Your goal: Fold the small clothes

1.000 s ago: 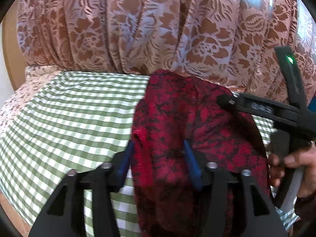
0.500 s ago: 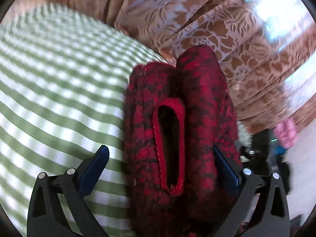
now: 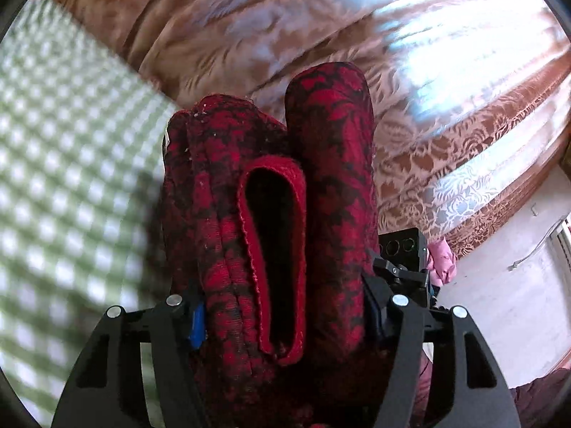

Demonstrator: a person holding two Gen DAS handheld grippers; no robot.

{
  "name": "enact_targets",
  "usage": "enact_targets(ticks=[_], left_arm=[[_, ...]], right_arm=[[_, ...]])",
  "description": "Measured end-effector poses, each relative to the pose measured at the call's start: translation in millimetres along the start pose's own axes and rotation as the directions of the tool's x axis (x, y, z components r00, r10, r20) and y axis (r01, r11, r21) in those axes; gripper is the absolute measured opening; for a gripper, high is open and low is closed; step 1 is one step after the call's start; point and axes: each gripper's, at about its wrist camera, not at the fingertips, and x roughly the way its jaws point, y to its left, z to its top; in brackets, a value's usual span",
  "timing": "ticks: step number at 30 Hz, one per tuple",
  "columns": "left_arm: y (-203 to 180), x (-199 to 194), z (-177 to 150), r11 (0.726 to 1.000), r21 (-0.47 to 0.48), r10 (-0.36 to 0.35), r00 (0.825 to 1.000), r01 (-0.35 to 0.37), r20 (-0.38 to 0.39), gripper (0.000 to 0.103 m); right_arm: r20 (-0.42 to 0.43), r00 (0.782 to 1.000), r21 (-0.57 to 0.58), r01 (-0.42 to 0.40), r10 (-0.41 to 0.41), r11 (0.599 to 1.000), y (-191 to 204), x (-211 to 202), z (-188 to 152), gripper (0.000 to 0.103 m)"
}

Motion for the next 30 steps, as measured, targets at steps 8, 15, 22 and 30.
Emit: enact_targets(ticks=[8, 15, 22, 30], left_arm=[[38, 36, 35, 0.978, -0.012, 0.205, 0.978, -0.206, -0.047, 0.065], [61, 58, 19, 0.959, -0.042, 0.279, 0.958, -0.282, -0.065, 0.077], [26, 29, 14, 0.880, 0.022, 0.473, 0.880, -0.474, 0.041, 0.087], [-32, -3, -15, 0.679, 0.091, 0.701, 0.680, -0.729, 0.215, 0.090]], right_arm=[[-0.093, 0.995, 0.038, 0.034, -0.030, 0.999, -39, 47, 52, 0.084], [-0.096, 0.985, 0.103, 0.152, -0.142, 0.983, -72, 55, 39, 0.098], [0.018, 0.927, -0.033, 0.376, -0.375, 0.926, -15, 31, 34, 0.100], [0.184, 0.812, -0.163, 0.581, -0.554, 0.798, 39, 4, 0, 0.100]])
